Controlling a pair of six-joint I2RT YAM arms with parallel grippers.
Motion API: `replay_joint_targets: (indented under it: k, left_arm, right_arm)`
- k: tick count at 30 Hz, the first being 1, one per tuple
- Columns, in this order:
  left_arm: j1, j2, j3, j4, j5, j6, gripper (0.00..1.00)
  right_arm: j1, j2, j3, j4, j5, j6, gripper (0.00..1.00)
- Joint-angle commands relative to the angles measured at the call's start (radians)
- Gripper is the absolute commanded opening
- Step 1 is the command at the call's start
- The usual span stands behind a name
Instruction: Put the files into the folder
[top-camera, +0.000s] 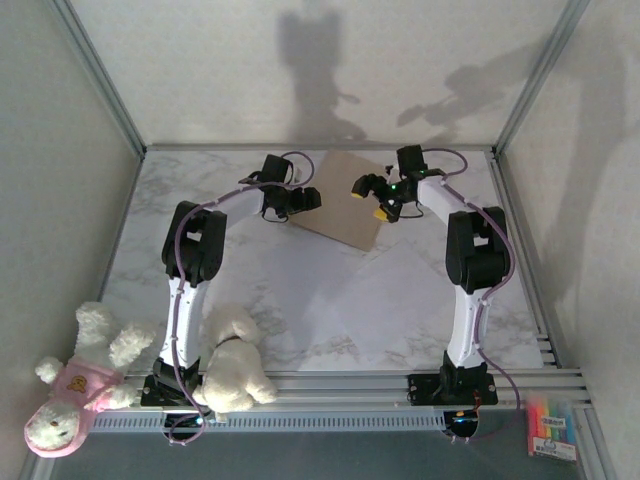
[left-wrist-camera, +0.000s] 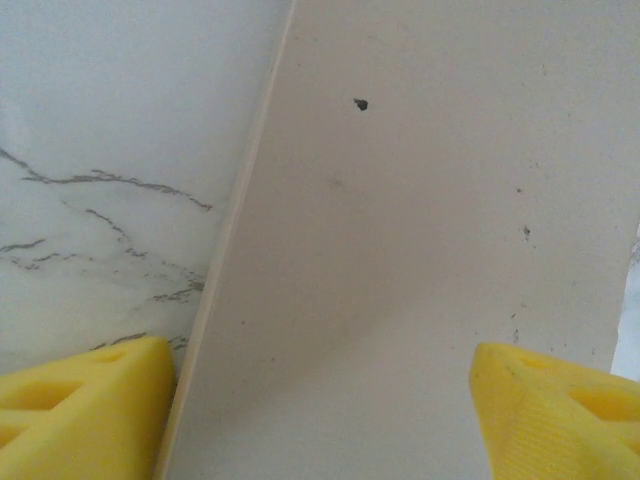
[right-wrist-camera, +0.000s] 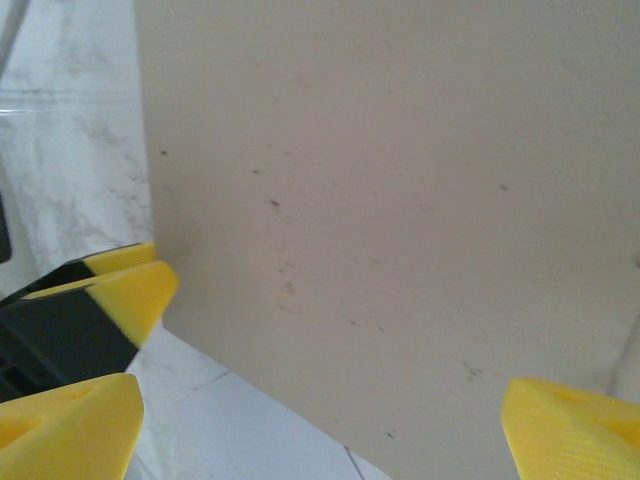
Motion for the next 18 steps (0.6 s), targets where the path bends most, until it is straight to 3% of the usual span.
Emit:
replay_joint_targets:
  k: [1,18]
  left_arm:
    - [-0.003,-0.011,0.021,-0.026,-0.008,-0.013,0.78]
    - [-0.004,-0.003,0.020,-0.031,-0.015,-0.013,0.78]
  right_arm:
    - [-0.004,-0.007,-0.016,-0.042,0.034,-0.009,0.93]
    - [-0.004,0.059,-0.033,-0.052,0.066,0.009,0.92]
